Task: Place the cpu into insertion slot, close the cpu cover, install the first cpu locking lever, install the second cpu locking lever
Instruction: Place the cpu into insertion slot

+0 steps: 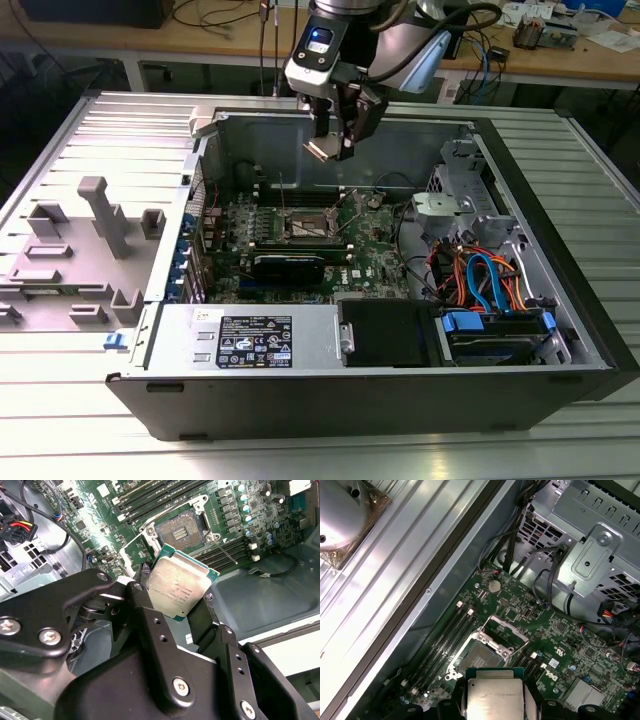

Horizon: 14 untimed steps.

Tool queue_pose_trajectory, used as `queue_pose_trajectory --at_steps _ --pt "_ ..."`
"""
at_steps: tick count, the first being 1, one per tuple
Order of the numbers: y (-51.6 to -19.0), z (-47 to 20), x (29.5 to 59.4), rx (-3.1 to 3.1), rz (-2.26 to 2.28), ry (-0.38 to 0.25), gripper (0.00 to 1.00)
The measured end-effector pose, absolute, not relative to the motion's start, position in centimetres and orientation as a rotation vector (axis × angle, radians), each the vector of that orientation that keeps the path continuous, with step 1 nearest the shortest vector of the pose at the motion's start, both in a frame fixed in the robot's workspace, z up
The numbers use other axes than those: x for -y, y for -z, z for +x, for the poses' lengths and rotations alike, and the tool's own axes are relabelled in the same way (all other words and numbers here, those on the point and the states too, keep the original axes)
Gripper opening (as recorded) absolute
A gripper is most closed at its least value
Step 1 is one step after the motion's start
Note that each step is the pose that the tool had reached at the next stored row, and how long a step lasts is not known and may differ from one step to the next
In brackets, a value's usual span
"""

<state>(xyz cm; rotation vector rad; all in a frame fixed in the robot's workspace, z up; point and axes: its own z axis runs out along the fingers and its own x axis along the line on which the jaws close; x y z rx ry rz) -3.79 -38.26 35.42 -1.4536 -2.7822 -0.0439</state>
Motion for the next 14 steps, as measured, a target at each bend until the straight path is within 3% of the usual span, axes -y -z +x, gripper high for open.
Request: queue_pose_trajectory --at_steps 14 --pt "-35.40 -3.80 38.26 2.744 -1.526 0.044 0.55"
